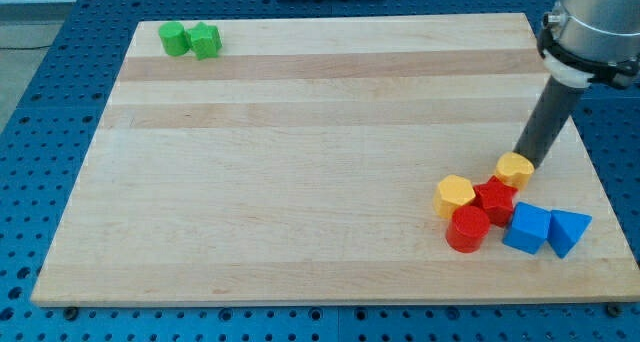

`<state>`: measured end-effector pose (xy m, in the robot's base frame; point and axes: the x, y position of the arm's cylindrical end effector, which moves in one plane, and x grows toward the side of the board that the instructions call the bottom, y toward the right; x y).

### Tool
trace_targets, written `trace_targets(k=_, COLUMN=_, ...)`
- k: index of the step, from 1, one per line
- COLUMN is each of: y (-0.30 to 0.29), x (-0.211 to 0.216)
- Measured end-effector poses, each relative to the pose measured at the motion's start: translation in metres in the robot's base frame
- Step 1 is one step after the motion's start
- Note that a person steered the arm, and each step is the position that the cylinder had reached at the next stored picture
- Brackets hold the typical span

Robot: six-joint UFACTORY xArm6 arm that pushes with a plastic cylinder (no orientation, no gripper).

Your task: Move the arm towards the top left

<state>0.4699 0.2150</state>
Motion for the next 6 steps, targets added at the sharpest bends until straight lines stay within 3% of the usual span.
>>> trace_targets(k=3, y=-0.014, x=0.014)
trace_targets(k=4, y=-0.045, x=-0.018)
trace_targets(k=6, y=-0.239, x=-0.071)
